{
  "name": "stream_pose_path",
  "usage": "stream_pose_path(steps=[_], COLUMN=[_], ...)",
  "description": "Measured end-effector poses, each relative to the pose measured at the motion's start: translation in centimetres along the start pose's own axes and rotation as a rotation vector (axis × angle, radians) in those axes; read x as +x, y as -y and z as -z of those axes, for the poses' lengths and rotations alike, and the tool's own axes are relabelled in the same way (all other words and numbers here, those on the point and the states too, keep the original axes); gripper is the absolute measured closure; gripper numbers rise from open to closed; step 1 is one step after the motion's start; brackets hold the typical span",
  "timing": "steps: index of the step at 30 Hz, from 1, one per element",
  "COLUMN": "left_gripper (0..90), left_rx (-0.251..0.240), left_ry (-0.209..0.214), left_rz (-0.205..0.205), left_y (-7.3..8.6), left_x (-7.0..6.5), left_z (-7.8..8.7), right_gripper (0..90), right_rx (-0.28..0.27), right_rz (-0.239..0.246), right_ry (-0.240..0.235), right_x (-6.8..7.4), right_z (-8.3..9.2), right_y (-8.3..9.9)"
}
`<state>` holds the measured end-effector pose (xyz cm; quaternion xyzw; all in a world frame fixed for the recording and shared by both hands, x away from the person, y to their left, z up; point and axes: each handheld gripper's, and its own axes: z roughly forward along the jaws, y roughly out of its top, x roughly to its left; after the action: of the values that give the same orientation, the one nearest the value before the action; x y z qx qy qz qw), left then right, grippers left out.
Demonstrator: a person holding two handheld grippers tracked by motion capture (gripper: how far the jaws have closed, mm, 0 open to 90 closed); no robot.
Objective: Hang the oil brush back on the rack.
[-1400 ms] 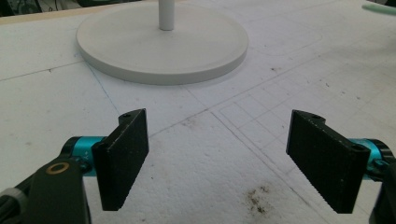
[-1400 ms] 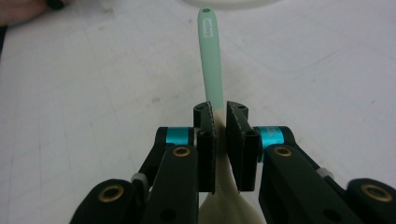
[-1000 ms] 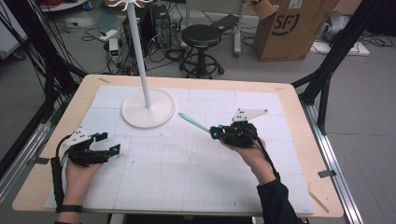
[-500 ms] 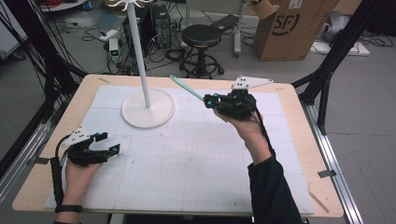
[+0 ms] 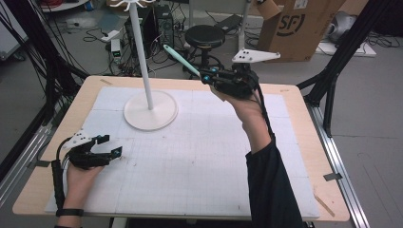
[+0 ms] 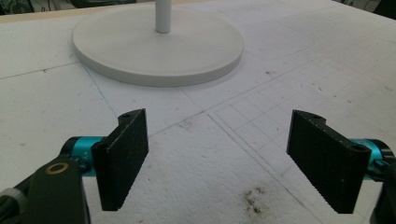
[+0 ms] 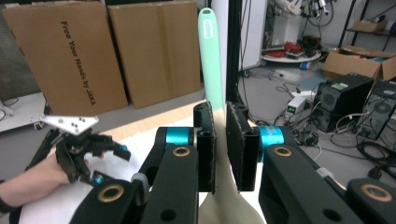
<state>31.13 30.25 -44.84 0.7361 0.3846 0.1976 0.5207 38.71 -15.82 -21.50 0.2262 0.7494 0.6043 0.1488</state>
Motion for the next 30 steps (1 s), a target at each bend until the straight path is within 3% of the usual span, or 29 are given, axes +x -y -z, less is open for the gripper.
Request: stream_pose_path(steps=[17, 30], left_gripper=[21.4, 21.4], left_rx=[-0.001, -0.005], left_ry=[0.005, 0.011], left_rz=[-0.002, 0.002], left_y=[0.0, 0.0], left_x=[0.0, 0.0], left_z=[0.0, 0.0], right_gripper=[83.1, 83.1], right_rx=[-0.070, -0.091], right_rz=[0.005, 0.007], right_ry=[0.043, 0.054], right_x=[0.5, 0.9], right_z=[-2.0, -3.6], right_y=[-4.9, -6.6])
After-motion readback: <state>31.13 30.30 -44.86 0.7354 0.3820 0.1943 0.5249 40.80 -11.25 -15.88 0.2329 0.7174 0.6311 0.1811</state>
